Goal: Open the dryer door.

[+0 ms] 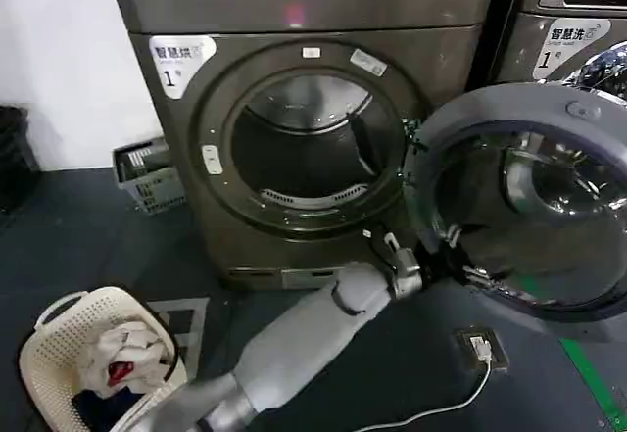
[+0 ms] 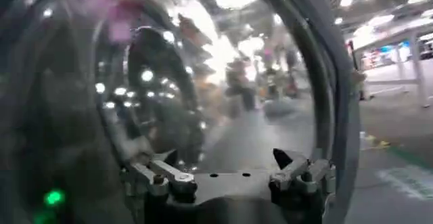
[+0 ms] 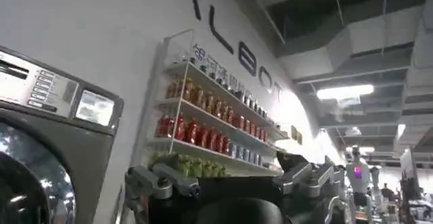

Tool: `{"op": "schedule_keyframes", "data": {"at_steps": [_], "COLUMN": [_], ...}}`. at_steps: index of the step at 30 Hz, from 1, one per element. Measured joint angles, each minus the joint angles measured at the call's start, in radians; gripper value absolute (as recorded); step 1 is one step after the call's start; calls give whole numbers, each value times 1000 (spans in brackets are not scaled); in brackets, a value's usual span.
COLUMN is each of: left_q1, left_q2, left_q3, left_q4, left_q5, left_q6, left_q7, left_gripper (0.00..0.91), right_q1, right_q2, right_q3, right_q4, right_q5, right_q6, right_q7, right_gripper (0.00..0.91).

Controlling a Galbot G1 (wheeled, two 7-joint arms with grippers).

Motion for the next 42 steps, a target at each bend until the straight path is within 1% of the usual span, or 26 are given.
{"op": "schedule_keyframes", "data": {"at_steps": [7, 10, 17, 26, 29, 32, 38, 42], "left_q1": [-24, -35, -24, -17, -17, -17, -7, 2], "left_q2": [0, 0, 0, 0, 0, 0, 0, 0], "left_q3": [-24, -28, -22, -14, -9, 5, 56, 90], "left_q4": [55, 71, 65, 51, 44, 37, -8, -47], "left_q5": [28, 32, 35, 26, 19, 8, -76, -101], "left_q6": [-37, -46, -64, -65, -78, -127, -233, -294], "left_q7": [-43, -48, -45, -42, -42, -36, -1, -4], "left_gripper": [907, 907, 907, 907, 907, 907, 907, 907], "right_q1": [-15, -16, -11, -8, -10, -11, -10, -14], "right_q2": [5, 7, 6, -6, -4, -1, 3, 2], "right_q3": [9, 9, 3, 5, 6, 11, 10, 15], "right_q4": [19, 25, 27, 23, 31, 32, 32, 32], "right_q5": [12, 13, 14, 12, 8, 8, 8, 8], "right_q6": [-3, -4, -5, -5, 6, 9, 10, 11], "right_q7": [0, -1, -2, -7, -15, -15, -16, -18], "right_gripper": [907, 907, 907, 907, 907, 907, 907, 907]}}
